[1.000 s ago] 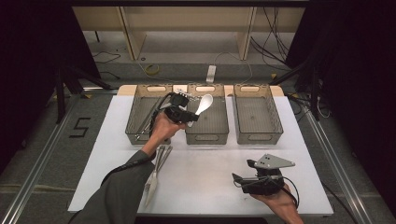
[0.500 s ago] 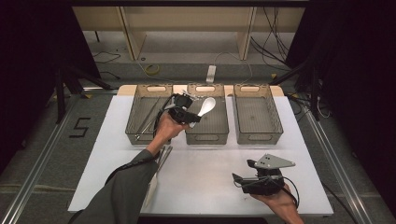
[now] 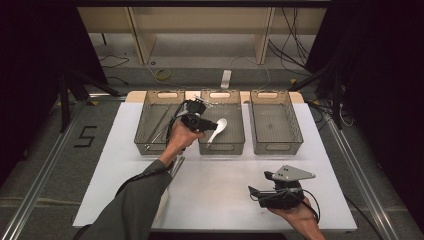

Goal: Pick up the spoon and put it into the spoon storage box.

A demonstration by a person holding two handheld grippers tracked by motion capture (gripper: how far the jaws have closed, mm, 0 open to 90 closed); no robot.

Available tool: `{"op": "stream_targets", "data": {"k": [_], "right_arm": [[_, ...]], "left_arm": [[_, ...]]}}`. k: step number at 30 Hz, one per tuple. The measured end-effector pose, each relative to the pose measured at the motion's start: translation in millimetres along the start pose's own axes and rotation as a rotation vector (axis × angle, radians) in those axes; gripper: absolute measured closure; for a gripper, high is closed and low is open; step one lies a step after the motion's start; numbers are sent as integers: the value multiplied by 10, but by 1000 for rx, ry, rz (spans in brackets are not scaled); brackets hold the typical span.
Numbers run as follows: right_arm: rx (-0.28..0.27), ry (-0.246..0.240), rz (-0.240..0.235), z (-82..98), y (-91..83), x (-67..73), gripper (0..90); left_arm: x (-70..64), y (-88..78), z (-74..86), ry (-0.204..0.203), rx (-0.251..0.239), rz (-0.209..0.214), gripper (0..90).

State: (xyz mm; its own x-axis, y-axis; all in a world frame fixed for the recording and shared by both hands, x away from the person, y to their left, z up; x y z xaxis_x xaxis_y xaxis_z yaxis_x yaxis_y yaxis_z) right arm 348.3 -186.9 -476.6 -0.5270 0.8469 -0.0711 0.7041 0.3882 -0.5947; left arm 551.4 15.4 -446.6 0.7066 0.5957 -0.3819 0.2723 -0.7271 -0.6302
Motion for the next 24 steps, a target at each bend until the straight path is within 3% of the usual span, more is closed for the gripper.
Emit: {"op": "stream_targets", "data": {"k": [6,13,19,24], "right_arm": [[-2,-1,-2,-2,-1,6,263],[0,1,4,1,2,-1,263],[0,5,4,1,4,1,263],[3,2,5,6,9,1,263]], "left_arm": [[-98,-110,8,-1,17,32,499],[-141,-256,117,4,40,18,382],[-208,-485,332,28,44,10,308],[-236,-636,504,16,28,15,278]]}}
Point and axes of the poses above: each handheld gripper's, and its own axes: y roughly forward along the jaws, z roughly out of its underside, x roughly to its left, the point moved 7 cm from there along y, roughly forward along the jaws, and after that the axes turned 12 degrees about z, right-handed, at the moved point
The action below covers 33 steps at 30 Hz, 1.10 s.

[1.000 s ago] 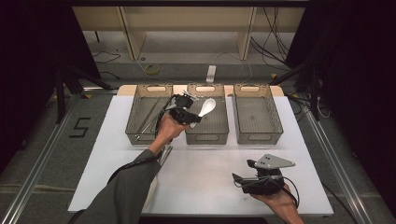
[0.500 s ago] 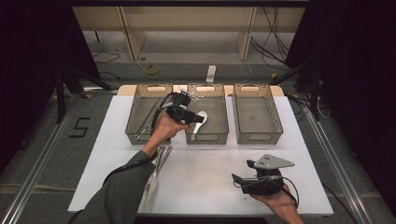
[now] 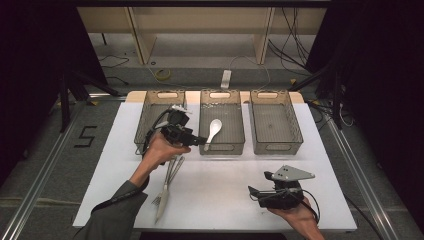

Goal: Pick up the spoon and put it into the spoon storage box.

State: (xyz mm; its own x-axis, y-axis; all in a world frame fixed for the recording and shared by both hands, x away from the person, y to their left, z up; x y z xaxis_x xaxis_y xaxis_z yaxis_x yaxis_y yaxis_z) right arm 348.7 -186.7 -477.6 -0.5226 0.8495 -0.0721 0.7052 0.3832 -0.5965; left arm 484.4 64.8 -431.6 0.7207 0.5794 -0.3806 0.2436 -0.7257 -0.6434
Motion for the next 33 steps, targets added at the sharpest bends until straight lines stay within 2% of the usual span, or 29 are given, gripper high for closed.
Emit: {"op": "stream_targets", "data": {"k": [2,9,16,25,29,33], "right_arm": [[0,1,0,-3,3,2,263],[-2,1,-3,-2,-1,3,263],[-3,0,-6,-4,-2,10,263],[-2,-1,-7,-1,-4,4,262],[0,0,-6,1,-2,5,262],[-1,-2,-7,3,3,6,262]], "left_arm": [[8,-36,42,1,5,-15,263],[-4,-108,139,5,6,-20,244],[38,-168,264,-1,34,-37,216],[24,-233,355,-5,52,-52,189],[76,-264,410,-10,58,-70,179],[148,-306,488,-31,64,-75,175]]}}
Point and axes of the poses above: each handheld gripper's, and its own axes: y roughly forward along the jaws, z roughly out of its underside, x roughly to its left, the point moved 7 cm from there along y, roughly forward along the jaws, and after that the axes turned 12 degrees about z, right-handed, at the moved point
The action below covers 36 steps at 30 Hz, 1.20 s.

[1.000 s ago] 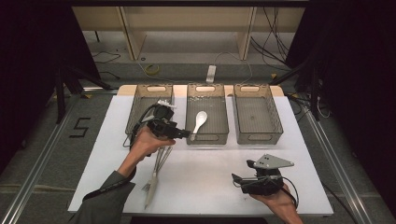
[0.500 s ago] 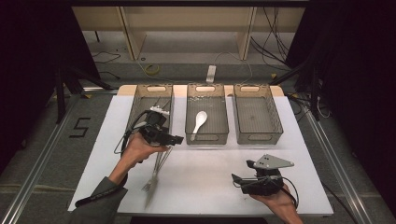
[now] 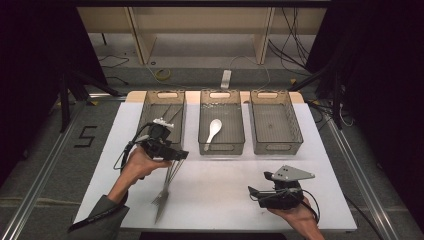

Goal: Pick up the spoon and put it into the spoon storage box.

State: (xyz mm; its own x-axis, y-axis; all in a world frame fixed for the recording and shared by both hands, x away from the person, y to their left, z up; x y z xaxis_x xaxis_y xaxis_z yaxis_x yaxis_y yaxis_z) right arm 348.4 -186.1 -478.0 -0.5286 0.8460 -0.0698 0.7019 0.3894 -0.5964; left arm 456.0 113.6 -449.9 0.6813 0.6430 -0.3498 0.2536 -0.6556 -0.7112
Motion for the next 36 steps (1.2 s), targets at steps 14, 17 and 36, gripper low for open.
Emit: {"op": "stream_targets", "data": {"k": [14,17,36], "right_arm": [[6,3,-3,17,13,-9,262],[8,5,-2,20,13,-12,262],[6,4,-1,18,12,-5,262]], "left_arm": [[92,-32,313,-68,72,-29,175],[83,-24,342,-74,77,-32,175],[68,13,591,-101,123,-44,175]]}}
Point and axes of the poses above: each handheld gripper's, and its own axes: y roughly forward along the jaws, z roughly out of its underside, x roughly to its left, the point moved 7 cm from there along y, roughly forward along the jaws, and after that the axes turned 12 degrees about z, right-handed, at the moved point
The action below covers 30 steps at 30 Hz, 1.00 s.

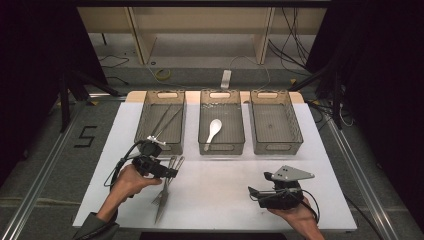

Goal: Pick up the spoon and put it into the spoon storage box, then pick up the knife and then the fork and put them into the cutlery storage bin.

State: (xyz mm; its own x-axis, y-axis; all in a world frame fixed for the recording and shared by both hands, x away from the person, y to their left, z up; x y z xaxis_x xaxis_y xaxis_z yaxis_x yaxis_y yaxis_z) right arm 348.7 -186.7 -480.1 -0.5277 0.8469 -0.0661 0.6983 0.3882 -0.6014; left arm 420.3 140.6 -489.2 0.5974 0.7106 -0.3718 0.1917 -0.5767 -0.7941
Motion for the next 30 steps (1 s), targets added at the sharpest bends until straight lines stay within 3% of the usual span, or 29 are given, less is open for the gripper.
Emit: {"op": "stream_targets", "data": {"k": [13,22,30], "right_arm": [[-5,4,1,-6,-8,-8,253],[-22,16,-5,-23,-21,-4,235],[-22,6,-9,-30,-16,2,235]], "left_arm": [[78,56,136,-11,58,-43,176],[107,87,173,-23,76,-39,180],[126,136,243,-20,125,-26,306]]}}
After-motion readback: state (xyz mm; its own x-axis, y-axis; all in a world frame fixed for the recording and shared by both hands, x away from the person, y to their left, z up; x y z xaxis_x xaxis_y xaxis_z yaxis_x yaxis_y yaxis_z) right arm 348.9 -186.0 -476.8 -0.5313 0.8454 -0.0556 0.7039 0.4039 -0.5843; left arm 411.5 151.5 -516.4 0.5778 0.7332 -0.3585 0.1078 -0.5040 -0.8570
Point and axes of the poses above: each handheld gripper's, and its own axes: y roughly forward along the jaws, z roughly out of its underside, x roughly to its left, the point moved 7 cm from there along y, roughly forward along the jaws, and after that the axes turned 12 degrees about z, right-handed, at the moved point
